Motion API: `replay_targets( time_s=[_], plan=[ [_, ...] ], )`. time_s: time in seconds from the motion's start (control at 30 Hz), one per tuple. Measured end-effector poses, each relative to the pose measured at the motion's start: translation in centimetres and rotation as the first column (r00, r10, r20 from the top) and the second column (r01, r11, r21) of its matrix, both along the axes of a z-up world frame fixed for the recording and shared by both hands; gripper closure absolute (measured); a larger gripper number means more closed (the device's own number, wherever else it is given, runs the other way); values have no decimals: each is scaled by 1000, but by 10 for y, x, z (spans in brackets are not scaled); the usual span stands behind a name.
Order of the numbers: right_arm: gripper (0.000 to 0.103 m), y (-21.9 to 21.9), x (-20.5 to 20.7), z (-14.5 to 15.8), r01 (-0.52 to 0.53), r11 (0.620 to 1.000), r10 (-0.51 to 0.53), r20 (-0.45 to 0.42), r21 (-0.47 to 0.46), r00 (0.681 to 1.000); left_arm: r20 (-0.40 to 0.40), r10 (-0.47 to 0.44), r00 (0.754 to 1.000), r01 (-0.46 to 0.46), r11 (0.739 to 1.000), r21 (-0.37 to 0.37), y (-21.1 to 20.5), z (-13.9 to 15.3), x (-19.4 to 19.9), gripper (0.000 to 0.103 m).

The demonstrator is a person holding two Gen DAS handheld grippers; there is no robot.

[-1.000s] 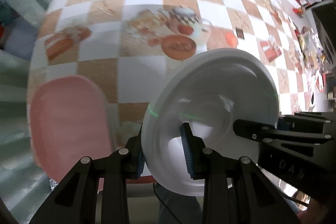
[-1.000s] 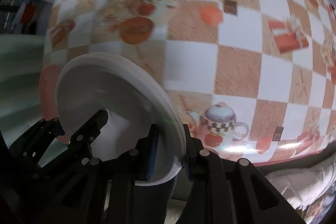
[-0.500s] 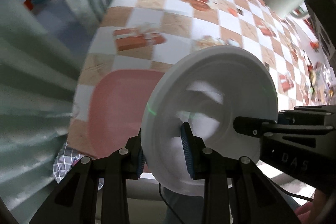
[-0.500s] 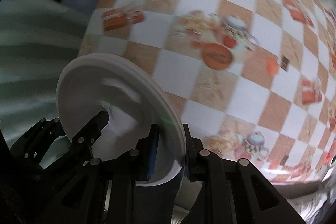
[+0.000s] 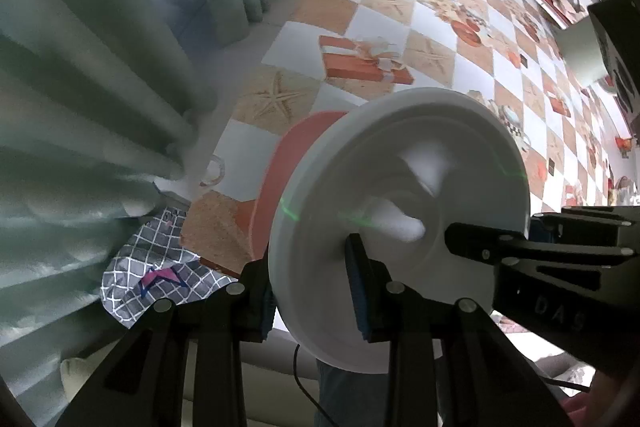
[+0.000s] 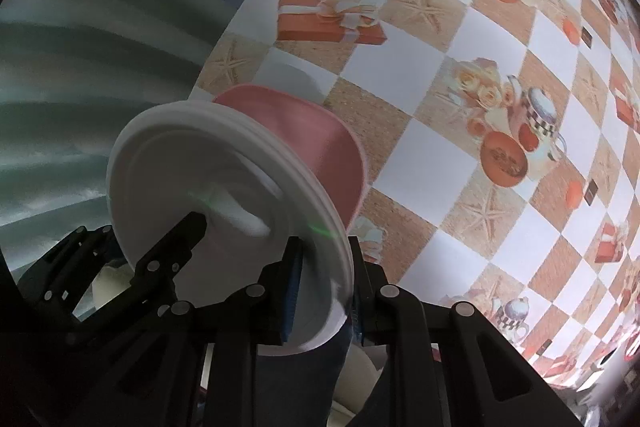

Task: Organize plates and bowls
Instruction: 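Carry the white plate with both grippers onto the pink plate stack, then open both grippers and lift them off the white plate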

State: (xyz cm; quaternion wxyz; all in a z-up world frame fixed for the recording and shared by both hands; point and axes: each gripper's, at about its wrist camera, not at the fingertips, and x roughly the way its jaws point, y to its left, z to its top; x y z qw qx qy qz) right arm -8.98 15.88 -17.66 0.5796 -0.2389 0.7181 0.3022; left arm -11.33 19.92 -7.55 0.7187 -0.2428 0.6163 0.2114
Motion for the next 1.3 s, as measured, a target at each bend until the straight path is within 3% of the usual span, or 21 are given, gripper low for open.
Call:
replay_targets(
  time_s=[0.53, 0.77, 0.93, 1.0, 1.07, 1.13, 1.2, 1.3],
  plan=[
    [80, 20, 4, -34, -3, 999, 3, -14, -35, 1000, -41, -17, 999, 16, 999, -31, 9, -20, 7, 69],
    [80, 23, 4, -36, -14, 999, 14, -4, -30, 1000, -45, -13, 999, 12, 1000, -18, 14, -24, 13, 68],
    [80, 21, -1, -35, -27, 999, 27, -6, -26, 1000, -46, -17, 999, 19, 999, 28, 13, -22, 14, 55],
    [79, 18, 0, -34, -19, 1000, 19, -7, -19, 1000, -55, -8, 998, 11, 998, 66, 14, -20, 13, 39],
    [72, 15, 1, -30, -17, 1000, 17, 9, -22, 1000, -51, 2, 999, 1, 998, 69, 17, -19, 10, 31],
    [48, 12, 4, -24, -24, 999, 25, 44, -24, 999, -45, 14, 999, -11, 997, 71, 20, -18, 8, 29],
    [36, 9, 7, -15, -28, 1000, 29, 79, -13, 996, -67, 27, 997, -22, 997, 72, 24, -18, 8, 22],
    [16, 4, 12, -4, -15, 1000, 13, 89, 14, 996, -75, 26, 997, -20, 997, 75, 25, -16, 8, 22]
  ],
)
